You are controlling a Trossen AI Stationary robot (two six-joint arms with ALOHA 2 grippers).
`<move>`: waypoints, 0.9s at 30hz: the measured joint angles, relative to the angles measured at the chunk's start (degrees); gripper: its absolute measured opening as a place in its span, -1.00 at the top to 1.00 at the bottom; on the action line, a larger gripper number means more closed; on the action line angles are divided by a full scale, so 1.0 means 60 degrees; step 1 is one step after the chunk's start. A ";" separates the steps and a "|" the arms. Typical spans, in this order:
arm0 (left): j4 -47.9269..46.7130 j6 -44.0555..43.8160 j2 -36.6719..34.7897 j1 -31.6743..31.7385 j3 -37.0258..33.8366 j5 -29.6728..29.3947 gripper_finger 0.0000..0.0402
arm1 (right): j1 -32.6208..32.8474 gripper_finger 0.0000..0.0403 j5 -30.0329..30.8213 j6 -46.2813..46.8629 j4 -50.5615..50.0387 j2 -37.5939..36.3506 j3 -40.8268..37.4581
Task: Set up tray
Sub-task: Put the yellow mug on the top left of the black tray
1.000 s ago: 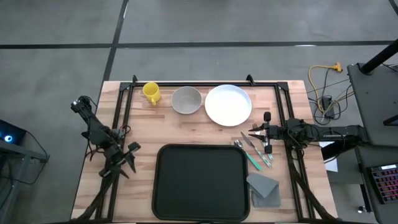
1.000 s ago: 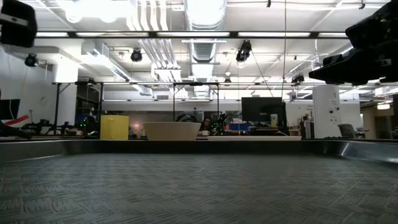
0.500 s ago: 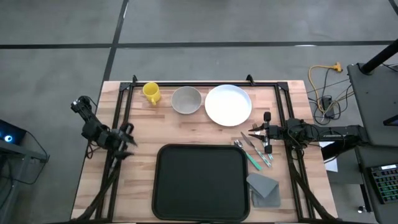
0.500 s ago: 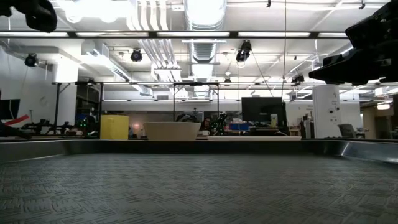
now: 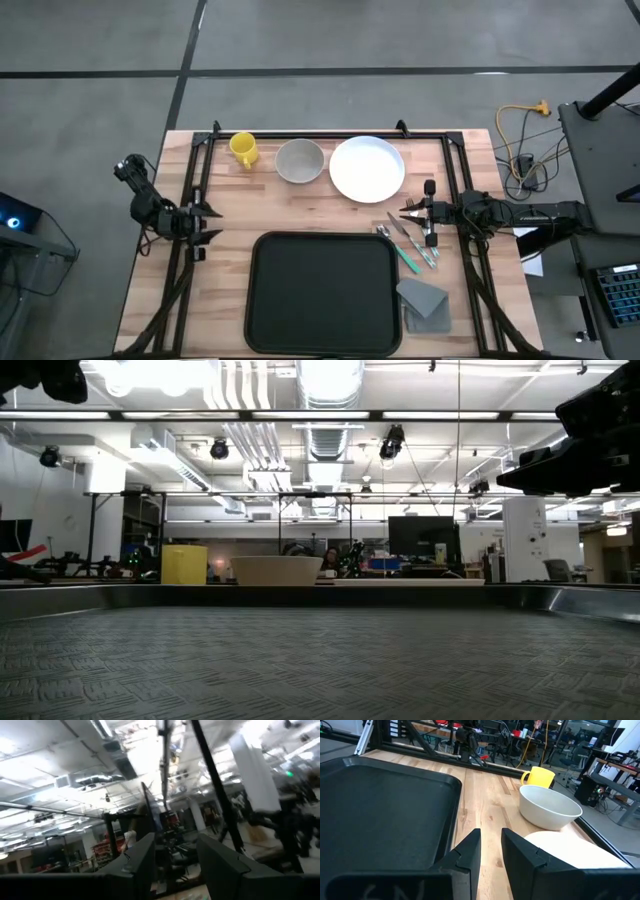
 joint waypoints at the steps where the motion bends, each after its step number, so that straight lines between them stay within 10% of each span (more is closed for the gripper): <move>1: 0.0216 -0.0019 -0.0007 0.0000 0.0126 -0.0215 0.34 | 0.0001 0.66 -0.0001 0.0000 0.0004 0.0000 -0.0001; 13: -0.0802 -0.1198 0.0004 0.0793 0.1402 -0.1267 0.34 | 0.0001 0.66 -0.0001 0.0002 0.0007 0.0000 0.0000; 27: -0.3514 -0.3653 0.0015 0.2520 0.2281 -0.0156 0.34 | 0.0001 0.66 -0.0001 0.0000 0.0007 0.0000 -0.0001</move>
